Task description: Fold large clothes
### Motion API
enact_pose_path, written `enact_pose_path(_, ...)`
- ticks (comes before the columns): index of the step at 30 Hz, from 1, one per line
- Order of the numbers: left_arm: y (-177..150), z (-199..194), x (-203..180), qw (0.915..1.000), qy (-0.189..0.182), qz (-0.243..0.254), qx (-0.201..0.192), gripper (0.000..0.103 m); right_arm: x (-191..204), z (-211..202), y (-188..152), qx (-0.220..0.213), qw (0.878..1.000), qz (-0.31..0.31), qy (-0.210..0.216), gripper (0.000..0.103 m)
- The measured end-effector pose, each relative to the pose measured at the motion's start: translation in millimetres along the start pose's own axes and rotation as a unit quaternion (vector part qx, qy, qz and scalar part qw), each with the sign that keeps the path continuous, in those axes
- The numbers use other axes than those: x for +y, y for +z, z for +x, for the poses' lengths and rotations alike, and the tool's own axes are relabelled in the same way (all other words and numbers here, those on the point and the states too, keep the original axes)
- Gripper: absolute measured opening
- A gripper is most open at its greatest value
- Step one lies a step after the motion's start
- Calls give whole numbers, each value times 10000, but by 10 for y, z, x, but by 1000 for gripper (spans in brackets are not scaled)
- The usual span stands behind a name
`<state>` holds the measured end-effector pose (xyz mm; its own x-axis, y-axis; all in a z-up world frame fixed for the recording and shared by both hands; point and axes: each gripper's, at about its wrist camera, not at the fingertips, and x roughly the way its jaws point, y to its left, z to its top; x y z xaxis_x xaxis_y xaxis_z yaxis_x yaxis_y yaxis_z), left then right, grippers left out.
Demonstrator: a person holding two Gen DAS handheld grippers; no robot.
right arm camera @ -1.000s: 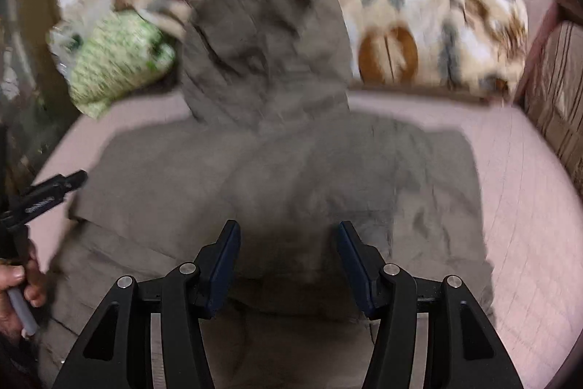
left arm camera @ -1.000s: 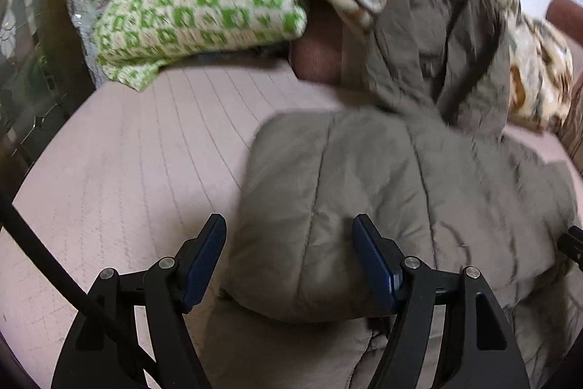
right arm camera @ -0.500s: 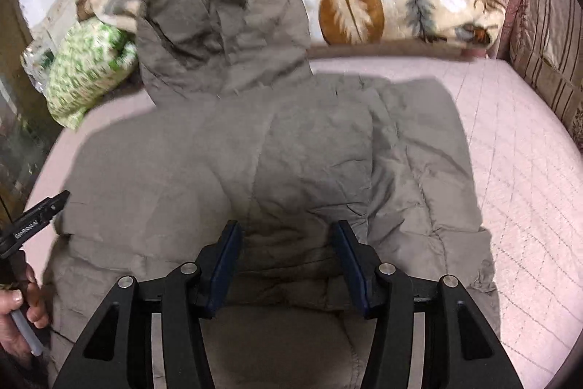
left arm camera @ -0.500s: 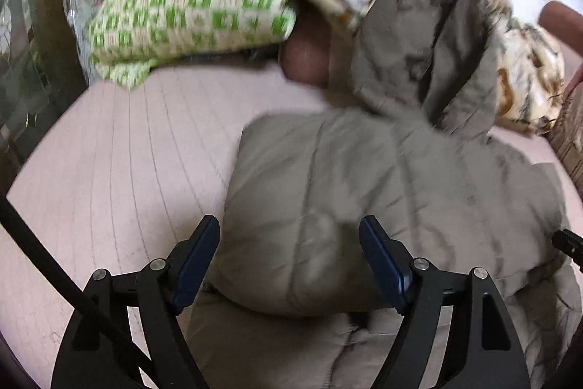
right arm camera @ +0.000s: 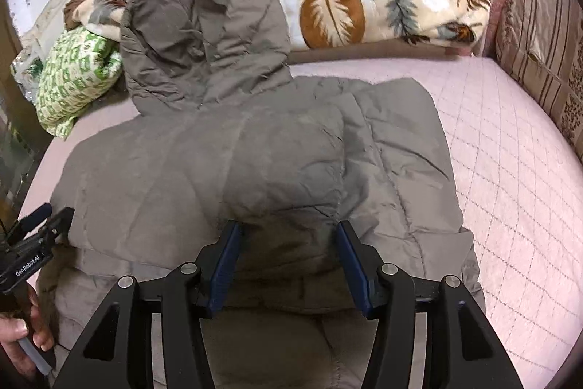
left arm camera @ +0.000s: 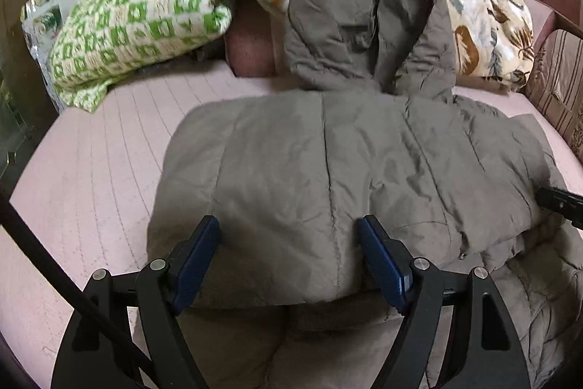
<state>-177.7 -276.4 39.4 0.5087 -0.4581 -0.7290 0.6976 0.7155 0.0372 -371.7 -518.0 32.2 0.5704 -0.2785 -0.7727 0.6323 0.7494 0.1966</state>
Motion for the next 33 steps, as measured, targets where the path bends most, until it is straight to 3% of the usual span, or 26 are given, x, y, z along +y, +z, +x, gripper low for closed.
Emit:
enact_pose_path(5,-31,20,28,10000,-8,-72,51,83,-135,76,-26,92,9991,340,248,58)
enact_pose_path(13,29,-230,-11,9995,-81,-117,-296,83,-30,-201,-15,-287,9995,96,-38,58)
enact_pose_path(17,52,-357,-36,9989,-150,-126,-424,83,-12,-290,14,-433,9990,115,66,58)
enact_pose_path(33,-96,-758,163,9992,-197,-225,-252,83,32,-643,-114,-336,9989,95,320,58)
